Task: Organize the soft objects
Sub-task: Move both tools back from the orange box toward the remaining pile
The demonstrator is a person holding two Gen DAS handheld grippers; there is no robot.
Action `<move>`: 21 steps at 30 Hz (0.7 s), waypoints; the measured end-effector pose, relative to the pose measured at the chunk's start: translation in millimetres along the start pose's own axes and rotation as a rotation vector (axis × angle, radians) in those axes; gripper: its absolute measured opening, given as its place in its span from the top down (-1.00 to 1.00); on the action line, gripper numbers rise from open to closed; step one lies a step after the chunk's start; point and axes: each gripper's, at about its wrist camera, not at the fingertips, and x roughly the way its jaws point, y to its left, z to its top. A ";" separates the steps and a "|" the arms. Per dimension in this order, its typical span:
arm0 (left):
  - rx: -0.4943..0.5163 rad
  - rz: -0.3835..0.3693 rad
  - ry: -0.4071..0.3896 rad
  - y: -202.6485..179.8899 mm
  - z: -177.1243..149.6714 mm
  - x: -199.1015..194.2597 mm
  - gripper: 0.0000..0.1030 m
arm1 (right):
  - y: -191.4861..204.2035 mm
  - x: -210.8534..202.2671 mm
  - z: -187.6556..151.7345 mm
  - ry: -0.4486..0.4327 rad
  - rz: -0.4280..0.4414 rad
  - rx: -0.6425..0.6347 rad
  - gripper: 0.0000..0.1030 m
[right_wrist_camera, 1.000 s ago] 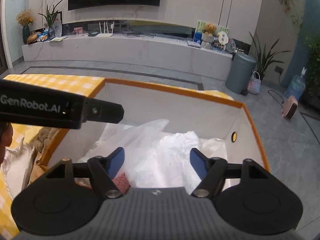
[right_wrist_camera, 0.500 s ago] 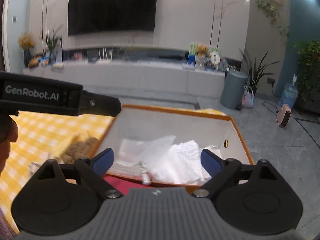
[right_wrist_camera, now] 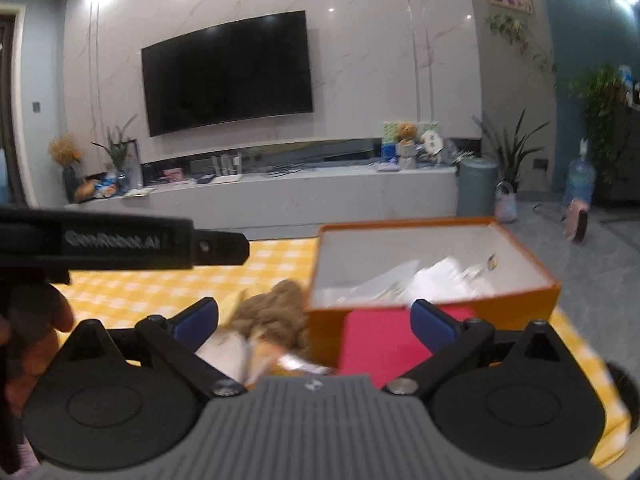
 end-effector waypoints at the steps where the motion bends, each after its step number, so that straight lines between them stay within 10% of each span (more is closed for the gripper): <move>1: -0.005 0.008 0.010 3.8 -4.5 -2.0 -0.42 | 3.9 0.4 -3.5 0.013 0.012 -0.002 -0.95; 21: -0.177 0.078 0.209 96.0 -73.9 -5.0 -0.40 | 48.7 46.9 -44.4 0.218 0.082 -0.087 -0.72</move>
